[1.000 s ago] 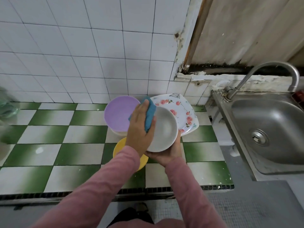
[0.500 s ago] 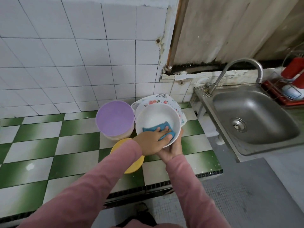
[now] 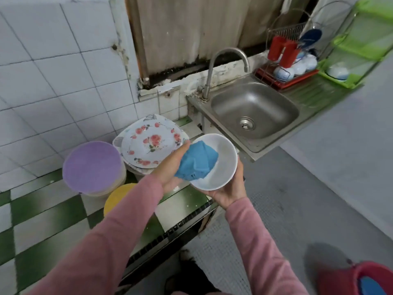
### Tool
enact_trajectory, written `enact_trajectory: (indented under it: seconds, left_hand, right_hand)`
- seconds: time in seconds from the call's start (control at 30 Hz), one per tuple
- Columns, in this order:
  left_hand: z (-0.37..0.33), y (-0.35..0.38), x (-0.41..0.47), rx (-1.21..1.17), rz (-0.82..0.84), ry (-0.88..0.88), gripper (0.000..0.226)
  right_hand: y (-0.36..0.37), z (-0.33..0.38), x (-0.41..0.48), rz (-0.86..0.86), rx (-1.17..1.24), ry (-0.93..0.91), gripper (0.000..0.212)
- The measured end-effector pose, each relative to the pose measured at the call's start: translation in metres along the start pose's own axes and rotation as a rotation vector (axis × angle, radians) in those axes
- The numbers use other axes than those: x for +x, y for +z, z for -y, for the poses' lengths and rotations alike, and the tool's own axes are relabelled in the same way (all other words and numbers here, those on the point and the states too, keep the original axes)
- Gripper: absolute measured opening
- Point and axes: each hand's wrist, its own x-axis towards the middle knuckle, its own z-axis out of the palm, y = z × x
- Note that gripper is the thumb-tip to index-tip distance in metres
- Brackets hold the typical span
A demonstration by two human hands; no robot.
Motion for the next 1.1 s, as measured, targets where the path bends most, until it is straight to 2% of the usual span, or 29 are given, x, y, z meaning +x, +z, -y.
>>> enact_trajectory:
  seconds: [0.17,0.3,0.5,0.7,0.8,0.87,0.97,1.1]
  left_hand:
    - [0.009,0.042,0.016,-0.357,0.176,-0.147,0.049]
    - [0.019,0.089,0.027,-0.430,0.280,-0.226,0.047]
    - [0.039,0.172,0.060,-0.454,0.375,-0.245,0.042]
    - [0.058,0.273,0.122,-0.370,0.435,-0.197,0.049]
    - [0.063,0.331,0.150,-0.253,0.444,-0.157,0.038]
    - [0.069,0.366,0.170,-0.143,0.404,-0.108,0.030]
    - [0.081,0.411,0.202,-0.042,0.294,-0.007,0.032]
    - [0.094,0.462,0.226,0.042,0.181,0.122,0.026]
  right_hand:
    - [-0.042,0.027,-0.033,-0.066,0.096,-0.112,0.077]
    - [-0.072,0.052,-0.055,-0.100,0.147,-0.188,0.080]
    - [-0.127,0.106,-0.078,-0.128,0.239,-0.280,0.080]
    - [-0.184,0.190,-0.092,-0.196,0.175,-0.339,0.087]
    - [-0.214,0.241,-0.103,-0.256,0.062,-0.389,0.083]
    - [-0.234,0.273,-0.111,-0.292,-0.021,-0.444,0.077]
    - [-0.264,0.319,-0.127,-0.333,-0.064,-0.510,0.069]
    - [-0.297,0.369,-0.137,-0.371,-0.072,-0.546,0.071]
